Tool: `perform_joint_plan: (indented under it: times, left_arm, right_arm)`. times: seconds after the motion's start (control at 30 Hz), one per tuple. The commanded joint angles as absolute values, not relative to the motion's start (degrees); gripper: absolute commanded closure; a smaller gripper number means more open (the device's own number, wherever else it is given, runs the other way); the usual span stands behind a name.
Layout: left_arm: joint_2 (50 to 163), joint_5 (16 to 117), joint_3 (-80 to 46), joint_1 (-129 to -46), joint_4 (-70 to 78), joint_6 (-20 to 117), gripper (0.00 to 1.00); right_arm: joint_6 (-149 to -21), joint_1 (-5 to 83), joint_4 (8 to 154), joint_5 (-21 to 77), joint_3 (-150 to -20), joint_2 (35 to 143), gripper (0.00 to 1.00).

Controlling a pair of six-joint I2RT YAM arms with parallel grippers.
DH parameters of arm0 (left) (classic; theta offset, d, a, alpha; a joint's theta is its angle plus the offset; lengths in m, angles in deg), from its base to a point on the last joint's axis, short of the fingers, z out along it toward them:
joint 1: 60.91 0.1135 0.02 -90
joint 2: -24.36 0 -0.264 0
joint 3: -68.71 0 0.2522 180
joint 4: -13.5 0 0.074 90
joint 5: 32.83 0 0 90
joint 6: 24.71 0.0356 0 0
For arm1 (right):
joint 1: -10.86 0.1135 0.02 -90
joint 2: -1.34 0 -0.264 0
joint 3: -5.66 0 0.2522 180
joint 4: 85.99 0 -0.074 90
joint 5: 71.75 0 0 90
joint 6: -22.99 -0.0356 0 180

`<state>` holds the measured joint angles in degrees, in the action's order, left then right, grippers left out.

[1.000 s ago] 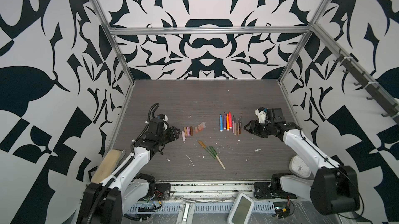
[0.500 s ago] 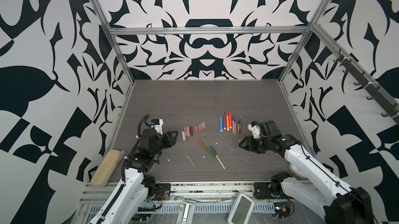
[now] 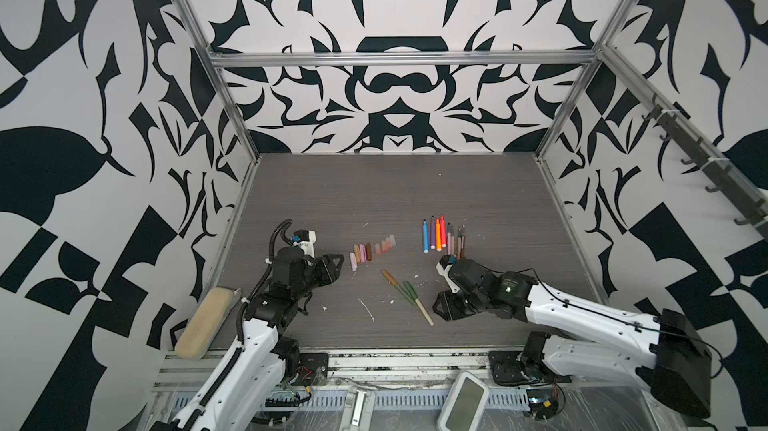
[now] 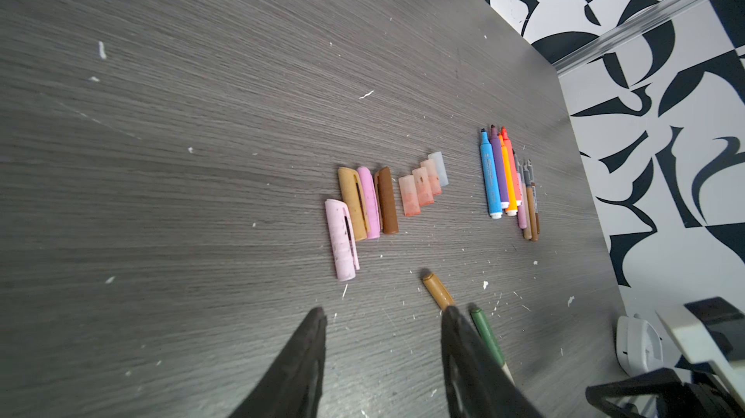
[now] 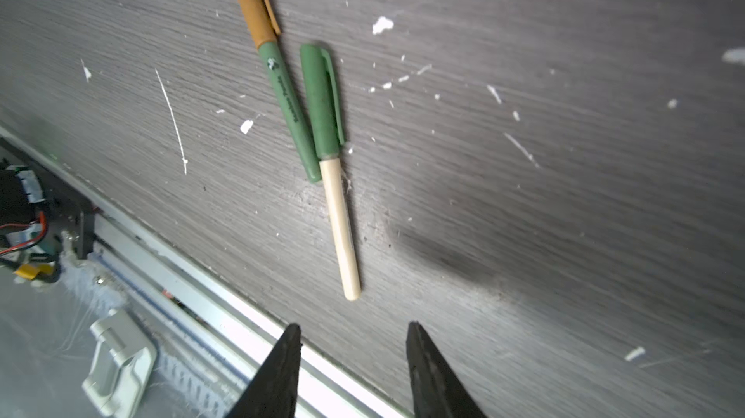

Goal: Open the pen caps
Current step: 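Move the right gripper over the green-capped cream pen near the robot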

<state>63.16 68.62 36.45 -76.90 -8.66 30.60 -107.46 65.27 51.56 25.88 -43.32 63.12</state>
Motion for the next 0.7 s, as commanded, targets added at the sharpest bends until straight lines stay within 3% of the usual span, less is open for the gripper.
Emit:
perform_joint_plan:
  times: [0.0, 0.17, 0.37, 0.47, 0.57, 0.63, 0.67]
  left_arm:
    - [61.80, 65.75, 34.93, -76.81, -10.27, 30.88, 0.50]
    - [56.14, 62.72, 37.73, -76.75, -8.91, 28.75, 0.46]
    - [55.39, 61.54, 34.44, -76.74, -16.36, 29.18, 0.45]
    - [56.43, 59.52, 34.70, -76.73, -16.07, 29.38, 0.43]
    - [58.80, 60.06, 34.59, -76.79, -15.06, 29.39, 0.44]
    - [59.97, 59.29, 34.29, -76.76, -15.37, 29.26, 0.45]
    - [60.35, 58.95, 34.17, -76.68, -15.22, 29.17, 0.45]
  right_arm:
    - [-107.75, 65.91, 55.99, 21.97, -44.17, 63.83, 0.55]
    - [-107.97, 66.88, 57.96, 19.63, -41.77, 63.76, 0.56]
    - [-109.06, 67.41, 61.47, 18.75, -37.77, 58.00, 0.49]
    - [-109.01, 67.37, 61.55, 18.38, -37.15, 55.74, 0.37]
    - [-108.92, 67.45, 60.23, 16.97, -36.67, 53.66, 0.31]
    - [-109.66, 67.43, 60.75, 16.57, -35.55, 52.24, 0.09]
    - [-110.15, 67.41, 60.95, 16.54, -35.14, 51.46, 0.03]
